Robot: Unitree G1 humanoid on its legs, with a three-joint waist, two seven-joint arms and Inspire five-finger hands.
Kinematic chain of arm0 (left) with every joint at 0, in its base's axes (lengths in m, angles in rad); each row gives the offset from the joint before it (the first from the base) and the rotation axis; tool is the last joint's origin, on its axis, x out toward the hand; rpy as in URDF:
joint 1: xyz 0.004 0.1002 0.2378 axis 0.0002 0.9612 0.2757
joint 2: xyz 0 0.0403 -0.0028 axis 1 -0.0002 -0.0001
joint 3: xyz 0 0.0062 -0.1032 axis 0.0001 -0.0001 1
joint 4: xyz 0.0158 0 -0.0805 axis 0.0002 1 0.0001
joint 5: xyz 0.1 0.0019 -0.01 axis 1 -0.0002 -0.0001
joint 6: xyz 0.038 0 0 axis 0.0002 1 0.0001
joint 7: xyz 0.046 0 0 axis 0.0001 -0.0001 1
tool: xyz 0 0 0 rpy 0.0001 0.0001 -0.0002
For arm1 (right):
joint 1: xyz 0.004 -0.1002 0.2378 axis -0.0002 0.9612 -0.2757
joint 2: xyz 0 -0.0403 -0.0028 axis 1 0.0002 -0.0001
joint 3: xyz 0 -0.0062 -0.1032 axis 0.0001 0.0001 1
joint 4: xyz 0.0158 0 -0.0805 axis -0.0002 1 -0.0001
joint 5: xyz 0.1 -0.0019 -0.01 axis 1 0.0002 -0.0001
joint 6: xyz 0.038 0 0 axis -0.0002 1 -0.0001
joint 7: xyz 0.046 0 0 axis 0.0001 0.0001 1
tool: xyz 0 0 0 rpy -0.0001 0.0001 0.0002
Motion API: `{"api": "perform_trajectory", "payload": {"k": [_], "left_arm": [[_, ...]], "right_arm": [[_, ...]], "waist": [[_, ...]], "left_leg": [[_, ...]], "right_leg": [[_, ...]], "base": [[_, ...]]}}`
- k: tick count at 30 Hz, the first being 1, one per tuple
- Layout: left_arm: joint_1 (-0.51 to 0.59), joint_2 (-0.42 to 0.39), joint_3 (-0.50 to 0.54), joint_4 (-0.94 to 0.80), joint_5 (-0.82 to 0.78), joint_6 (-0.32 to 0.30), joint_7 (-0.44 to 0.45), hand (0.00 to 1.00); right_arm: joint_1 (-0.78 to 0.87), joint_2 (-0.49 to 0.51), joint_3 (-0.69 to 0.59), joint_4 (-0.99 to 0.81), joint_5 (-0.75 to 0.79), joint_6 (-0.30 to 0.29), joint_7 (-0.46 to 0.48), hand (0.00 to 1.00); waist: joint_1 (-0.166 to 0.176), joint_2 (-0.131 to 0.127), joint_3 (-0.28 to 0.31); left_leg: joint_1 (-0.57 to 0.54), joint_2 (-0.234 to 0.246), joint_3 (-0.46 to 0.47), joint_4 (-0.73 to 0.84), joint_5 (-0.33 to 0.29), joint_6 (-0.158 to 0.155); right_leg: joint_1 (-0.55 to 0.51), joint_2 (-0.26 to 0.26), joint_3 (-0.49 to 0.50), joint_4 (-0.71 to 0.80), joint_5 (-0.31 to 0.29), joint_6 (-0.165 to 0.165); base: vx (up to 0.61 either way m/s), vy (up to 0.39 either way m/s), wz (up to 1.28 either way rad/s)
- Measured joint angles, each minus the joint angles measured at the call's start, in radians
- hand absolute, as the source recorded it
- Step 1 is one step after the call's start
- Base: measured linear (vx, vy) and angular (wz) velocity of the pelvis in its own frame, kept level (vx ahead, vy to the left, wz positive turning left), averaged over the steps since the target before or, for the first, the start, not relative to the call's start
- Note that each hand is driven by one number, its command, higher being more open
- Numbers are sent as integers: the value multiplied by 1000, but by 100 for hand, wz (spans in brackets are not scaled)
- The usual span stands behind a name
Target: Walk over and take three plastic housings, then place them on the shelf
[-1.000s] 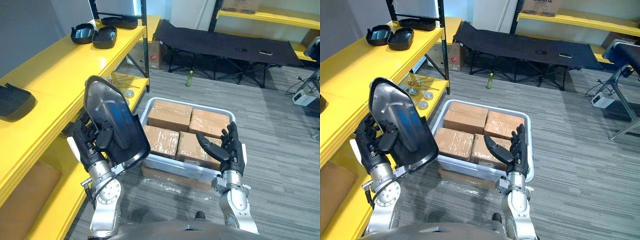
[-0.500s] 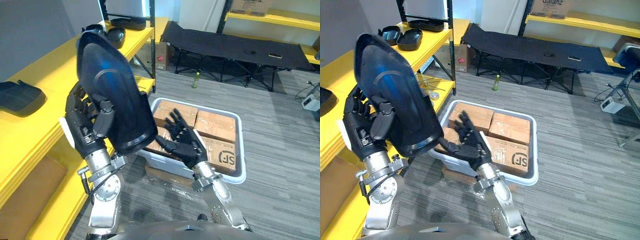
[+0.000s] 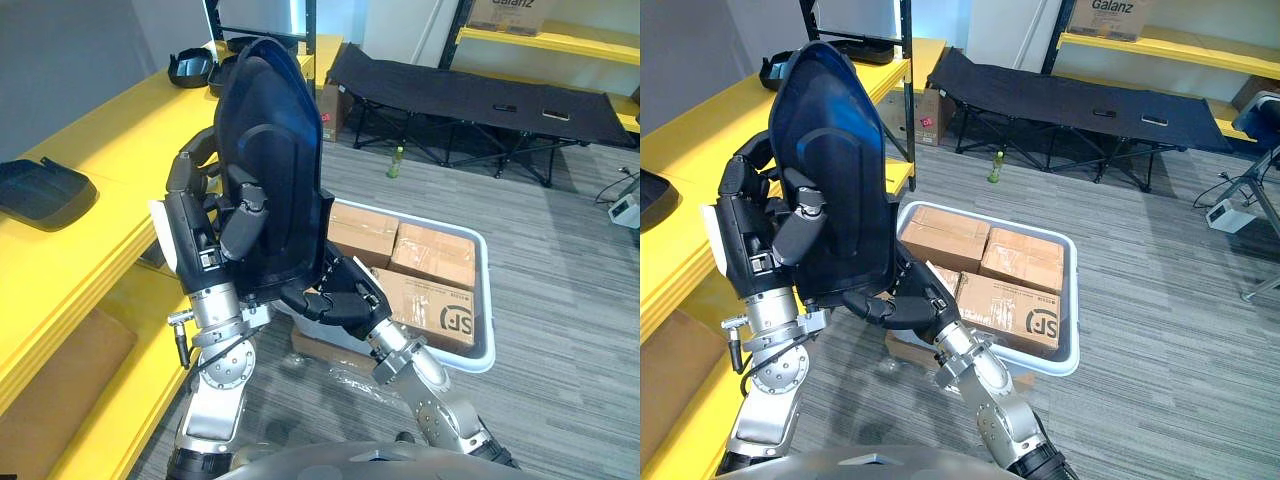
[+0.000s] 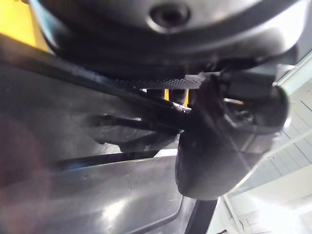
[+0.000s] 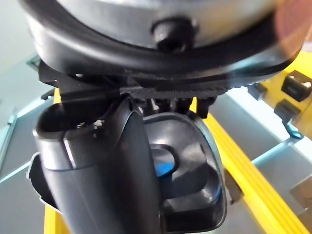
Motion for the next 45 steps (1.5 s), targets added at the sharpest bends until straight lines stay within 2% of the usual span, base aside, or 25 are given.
{"api": "perform_trajectory", "payload": {"k": [5,9,15,16,18,19,21,22,24,25,31,34,37,45], "left_arm": [[0,20,-16,0,-49,0,-7,0],[1,19,-48,-10,-83,-25,-35,0],[8,6,-43,-19,-162,-22,-59,0],[8,6,-39,-19,-192,-22,-82,100],[10,7,-27,-19,-244,-22,-127,100],[13,9,-13,-19,-319,-22,-196,100],[15,17,-4,-19,-384,-22,-255,100],[16,28,1,-18,-485,-10,-363,100],[16,33,3,-18,-530,8,-419,100],[16,39,8,-18,-558,42,-477,100],[17,106,25,8,-618,166,-661,100],[51,130,30,36,-674,230,-757,100],[73,135,32,50,-682,252,-789,100],[92,131,32,52,-681,246,-802,100]], "right_arm": [[-16,-10,5,-1,-19,1,-26,0],[-35,-9,7,-2,-19,10,-78,0],[-43,-8,0,-10,-52,5,-78,0],[-43,-8,0,-10,-53,5,-80,0],[-43,-8,-1,-10,-57,5,-85,0],[-43,-8,-1,-10,-58,5,-93,0],[-43,-8,-2,-10,-58,5,-99,0],[-43,-9,-9,-10,-58,5,-115,0],[-42,-9,-20,-10,-59,5,-118,0],[-39,-13,-38,-10,-62,5,-119,0],[-36,-52,-84,-10,-62,5,-120,0],[-37,-56,-92,-11,-63,6,-118,0],[-39,-56,-100,-12,-99,9,-117,0],[-40,-56,-99,-21,-99,9,-114,0]], "waist": [[2,-1,0],[10,-2,-1],[16,-3,-1],[20,-3,-1],[24,-3,-1],[25,-3,-1],[25,-4,0],[25,-4,0],[25,-5,0],[25,-4,0],[20,-3,0],[18,-2,0],[20,2,1],[24,8,4]], "left_leg": [[0,0,0,0,0,0],[0,0,-1,0,-1,1],[0,0,-2,1,0,0],[0,0,-2,0,0,0],[0,0,-2,0,0,0],[0,0,-3,0,0,0],[0,0,-3,0,0,0],[-1,0,-2,0,0,0],[-1,0,-2,0,0,0],[-1,0,-2,0,-1,0],[-4,0,1,1,-1,-1],[-17,0,1,4,-1,-1],[-18,0,1,4,-1,-1],[-18,0,-2,5,-2,-1]], "right_leg": [[0,0,0,0,0,0],[1,0,-1,0,0,0],[1,0,-1,0,0,0],[1,0,-1,0,0,0],[1,0,-1,0,0,0],[1,0,-2,0,0,0],[1,0,-2,0,0,-1],[1,0,-2,0,-1,-1],[0,0,-2,0,-1,-1],[-1,0,-1,0,-1,-1],[-5,0,1,-1,-1,-1],[-17,0,2,-1,0,0],[-17,0,2,-1,0,0],[-14,0,0,0,0,0]], "base": [[0,0,0],[0,0,0],[0,0,0],[0,0,0],[0,0,0],[0,0,0],[0,0,0],[0,0,0],[0,0,0],[0,0,0],[0,0,0],[0,0,0],[0,0,0],[0,0,0]]}}
